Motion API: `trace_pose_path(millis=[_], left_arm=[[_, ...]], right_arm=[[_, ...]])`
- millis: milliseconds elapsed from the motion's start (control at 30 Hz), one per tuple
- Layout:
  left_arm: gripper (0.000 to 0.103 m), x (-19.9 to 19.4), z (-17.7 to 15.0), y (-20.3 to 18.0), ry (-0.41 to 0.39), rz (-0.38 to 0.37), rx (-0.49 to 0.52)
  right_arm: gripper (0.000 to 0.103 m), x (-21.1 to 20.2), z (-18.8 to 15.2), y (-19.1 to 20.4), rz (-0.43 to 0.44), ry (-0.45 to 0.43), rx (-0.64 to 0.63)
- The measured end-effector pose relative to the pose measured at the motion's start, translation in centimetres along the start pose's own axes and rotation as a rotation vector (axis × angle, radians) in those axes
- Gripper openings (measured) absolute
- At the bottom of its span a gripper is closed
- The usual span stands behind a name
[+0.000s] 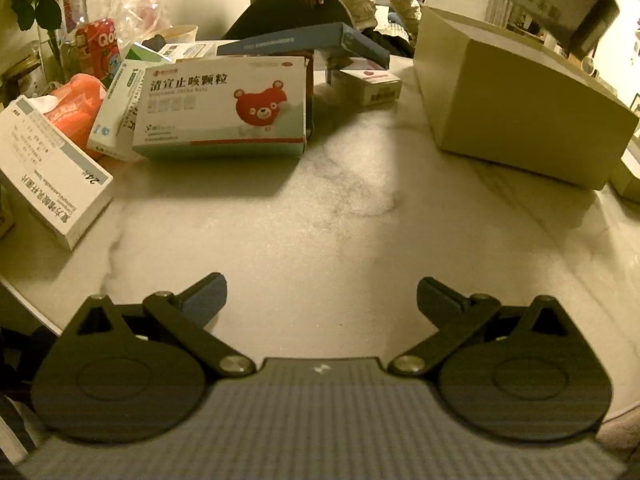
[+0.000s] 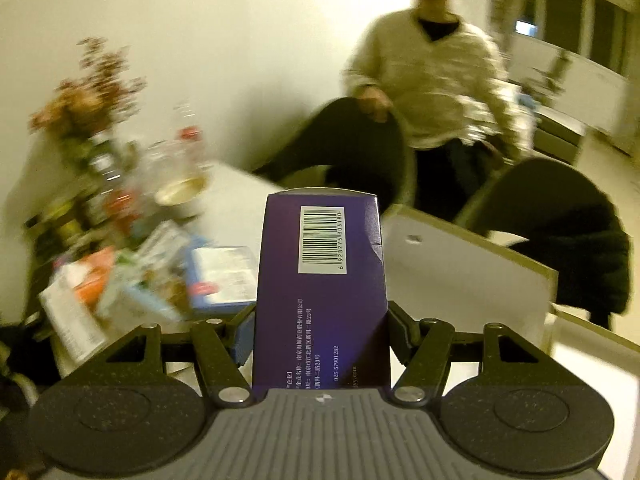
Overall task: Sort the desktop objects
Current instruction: 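Carry the purple box with the right gripper over the beige cardboard box, then lower the purple box into the beige box and open the right gripper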
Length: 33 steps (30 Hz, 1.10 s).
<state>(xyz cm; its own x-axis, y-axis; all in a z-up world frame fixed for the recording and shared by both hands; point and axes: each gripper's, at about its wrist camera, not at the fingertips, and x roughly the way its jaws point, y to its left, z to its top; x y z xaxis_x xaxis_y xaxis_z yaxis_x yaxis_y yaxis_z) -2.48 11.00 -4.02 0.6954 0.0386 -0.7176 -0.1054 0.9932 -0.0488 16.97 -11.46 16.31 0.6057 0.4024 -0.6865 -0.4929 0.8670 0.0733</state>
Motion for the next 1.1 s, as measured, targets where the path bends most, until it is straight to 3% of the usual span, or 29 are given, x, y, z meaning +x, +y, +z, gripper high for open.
trace_pose_path(millis=[433,667,933,1100], left_arm=[[0.103,0.7,0.2,0.1,0.020,0.013,-0.005],[0.103,1.0,0.3,-0.4,0.025,0.025,0.009],[0.103,1.2,0.3,-0.8,0.026,0.042,0.029],[0.103,1.3,0.4,-0.8,0.030,0.042,0.029]], right_arm=[[0.067,7.9,-2.3,-7.3,-0.280,0.109,0.208],[0.067,11.8,-3.1,-9.5,-0.436,0.132,0.252],[0.067,15.6,-2.7,-11.1,-0.545,0.156,0.267],[0.067,17.0,-2.8,-11.5,-0.563,0.156,0.278]])
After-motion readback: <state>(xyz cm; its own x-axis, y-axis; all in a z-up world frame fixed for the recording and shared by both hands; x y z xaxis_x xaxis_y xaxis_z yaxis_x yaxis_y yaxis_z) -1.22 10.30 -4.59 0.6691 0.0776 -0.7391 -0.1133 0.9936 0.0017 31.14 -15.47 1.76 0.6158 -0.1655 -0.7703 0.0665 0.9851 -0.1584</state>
